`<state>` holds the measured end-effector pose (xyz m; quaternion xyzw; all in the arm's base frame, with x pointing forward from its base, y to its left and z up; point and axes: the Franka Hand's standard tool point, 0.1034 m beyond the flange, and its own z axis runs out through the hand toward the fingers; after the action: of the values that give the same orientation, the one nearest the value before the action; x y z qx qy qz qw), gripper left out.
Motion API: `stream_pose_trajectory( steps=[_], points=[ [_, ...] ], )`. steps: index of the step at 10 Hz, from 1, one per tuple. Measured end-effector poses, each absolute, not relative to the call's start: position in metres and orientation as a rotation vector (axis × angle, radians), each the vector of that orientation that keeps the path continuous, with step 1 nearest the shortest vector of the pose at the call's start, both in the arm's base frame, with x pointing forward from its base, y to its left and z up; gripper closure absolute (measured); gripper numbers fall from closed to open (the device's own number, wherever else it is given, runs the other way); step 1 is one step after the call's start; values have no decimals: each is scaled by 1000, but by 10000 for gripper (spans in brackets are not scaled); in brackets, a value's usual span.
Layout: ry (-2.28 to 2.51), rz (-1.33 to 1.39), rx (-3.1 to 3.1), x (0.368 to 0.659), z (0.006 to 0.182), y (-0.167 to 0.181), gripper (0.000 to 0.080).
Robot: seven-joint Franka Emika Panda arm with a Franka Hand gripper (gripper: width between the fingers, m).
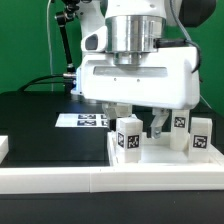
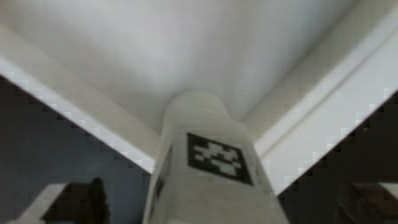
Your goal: Assemble square table
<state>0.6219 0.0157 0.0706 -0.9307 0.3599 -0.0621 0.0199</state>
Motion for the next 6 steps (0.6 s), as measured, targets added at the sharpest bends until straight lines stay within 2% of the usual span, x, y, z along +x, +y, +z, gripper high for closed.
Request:
stream_pose_trajectory(
  steps=[6],
  points=[
    [218,-201,-3128,622,75,13,151]
  ],
)
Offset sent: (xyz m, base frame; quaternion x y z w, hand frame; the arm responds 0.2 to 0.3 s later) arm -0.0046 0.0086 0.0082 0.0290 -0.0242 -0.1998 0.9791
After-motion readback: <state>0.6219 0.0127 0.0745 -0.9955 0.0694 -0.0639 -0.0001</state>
